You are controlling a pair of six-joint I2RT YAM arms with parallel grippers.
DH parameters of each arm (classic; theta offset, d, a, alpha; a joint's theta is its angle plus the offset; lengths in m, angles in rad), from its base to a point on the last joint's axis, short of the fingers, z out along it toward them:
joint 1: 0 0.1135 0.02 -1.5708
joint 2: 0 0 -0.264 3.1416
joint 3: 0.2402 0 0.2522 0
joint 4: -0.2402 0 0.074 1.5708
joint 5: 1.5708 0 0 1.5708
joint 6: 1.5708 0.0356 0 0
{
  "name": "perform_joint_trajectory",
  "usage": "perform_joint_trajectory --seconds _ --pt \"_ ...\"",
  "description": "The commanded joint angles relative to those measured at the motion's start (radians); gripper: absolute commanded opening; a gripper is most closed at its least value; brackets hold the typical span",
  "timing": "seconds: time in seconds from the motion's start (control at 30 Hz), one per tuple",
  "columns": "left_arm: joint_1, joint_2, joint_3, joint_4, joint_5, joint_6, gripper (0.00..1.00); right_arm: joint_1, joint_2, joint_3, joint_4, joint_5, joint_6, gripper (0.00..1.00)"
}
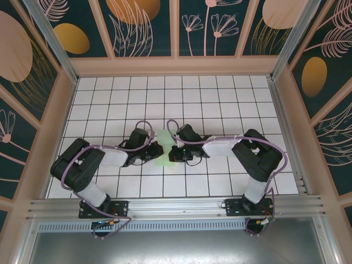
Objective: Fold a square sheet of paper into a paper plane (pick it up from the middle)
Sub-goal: Fold the triangle a second time at the center of the table.
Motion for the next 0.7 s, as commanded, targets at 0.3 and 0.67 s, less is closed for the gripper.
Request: perform_joint_trajectory --seconds 0.3,0.67 --pt "-0.007 0.026 -0.004 -0.151 -0.096 0.04 0.0 0.002 0.093 0.097 -0.007 0.012 -0.025 0.0" --pt "-0.007 0.046 -0.018 -0.176 -0.144 0.027 0.0 0.009 0.043 -0.014 -0.064 -0.021 -0.041 0.0"
